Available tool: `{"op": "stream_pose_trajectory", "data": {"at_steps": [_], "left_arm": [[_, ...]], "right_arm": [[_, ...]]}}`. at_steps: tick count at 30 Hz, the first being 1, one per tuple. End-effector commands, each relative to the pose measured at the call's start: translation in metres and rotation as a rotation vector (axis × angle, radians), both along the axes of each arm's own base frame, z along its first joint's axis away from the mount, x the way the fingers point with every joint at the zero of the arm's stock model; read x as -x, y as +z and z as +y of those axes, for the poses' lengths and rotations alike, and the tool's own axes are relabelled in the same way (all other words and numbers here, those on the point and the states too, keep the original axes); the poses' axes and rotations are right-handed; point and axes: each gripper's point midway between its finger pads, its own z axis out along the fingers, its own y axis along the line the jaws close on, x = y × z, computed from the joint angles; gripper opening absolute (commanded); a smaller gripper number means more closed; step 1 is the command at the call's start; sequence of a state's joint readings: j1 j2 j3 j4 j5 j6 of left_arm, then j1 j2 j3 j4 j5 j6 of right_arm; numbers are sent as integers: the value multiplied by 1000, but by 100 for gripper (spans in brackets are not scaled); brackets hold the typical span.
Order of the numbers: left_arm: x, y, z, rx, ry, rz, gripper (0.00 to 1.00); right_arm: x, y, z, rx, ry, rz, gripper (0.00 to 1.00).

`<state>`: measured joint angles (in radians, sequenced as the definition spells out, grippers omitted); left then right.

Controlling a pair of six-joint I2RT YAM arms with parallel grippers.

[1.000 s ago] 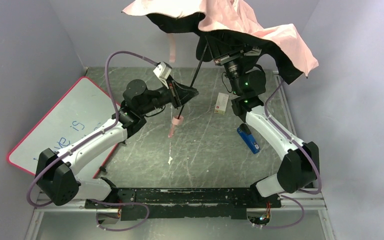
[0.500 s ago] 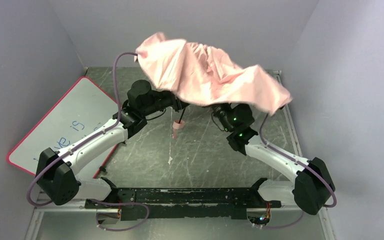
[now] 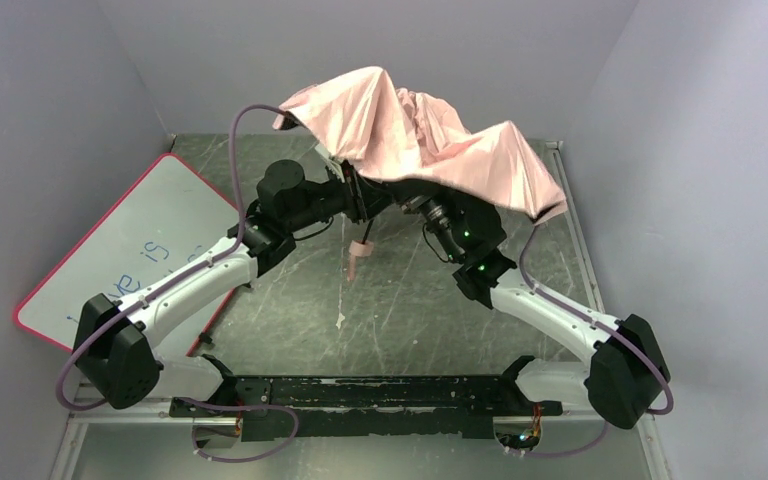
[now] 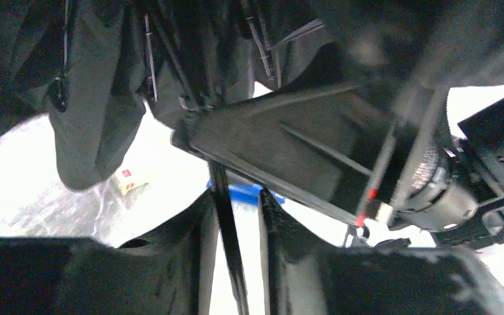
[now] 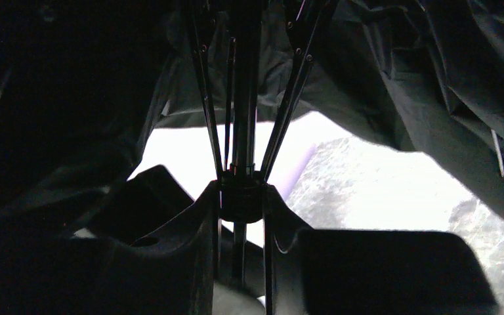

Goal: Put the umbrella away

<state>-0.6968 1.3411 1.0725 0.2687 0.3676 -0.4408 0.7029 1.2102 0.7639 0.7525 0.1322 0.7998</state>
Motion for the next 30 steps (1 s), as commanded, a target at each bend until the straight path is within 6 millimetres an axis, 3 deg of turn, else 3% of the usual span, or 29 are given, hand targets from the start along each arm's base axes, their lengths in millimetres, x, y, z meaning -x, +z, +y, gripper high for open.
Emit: {"op": "stream_pose_trajectory", "data": {"at_steps": [1, 5, 12, 24, 30], "left_arm": [[14, 67, -5, 130, -65, -192, 39], [16, 70, -5, 127, -75, -201, 51], [15, 68, -5, 121, -73, -199, 48], [15, 65, -7, 119, -79, -195, 38], [17, 64, -9, 121, -100, -194, 33]], "right_arm": [[-21, 46, -20, -65, -112, -45, 0], [-33, 76, -31, -92, -131, -99, 0], [-36, 112, -43, -83, -126, -192, 0], [-15, 109, -30, -21, 18, -289, 0], [-15, 123, -38, -24, 0, -318, 0]]}}
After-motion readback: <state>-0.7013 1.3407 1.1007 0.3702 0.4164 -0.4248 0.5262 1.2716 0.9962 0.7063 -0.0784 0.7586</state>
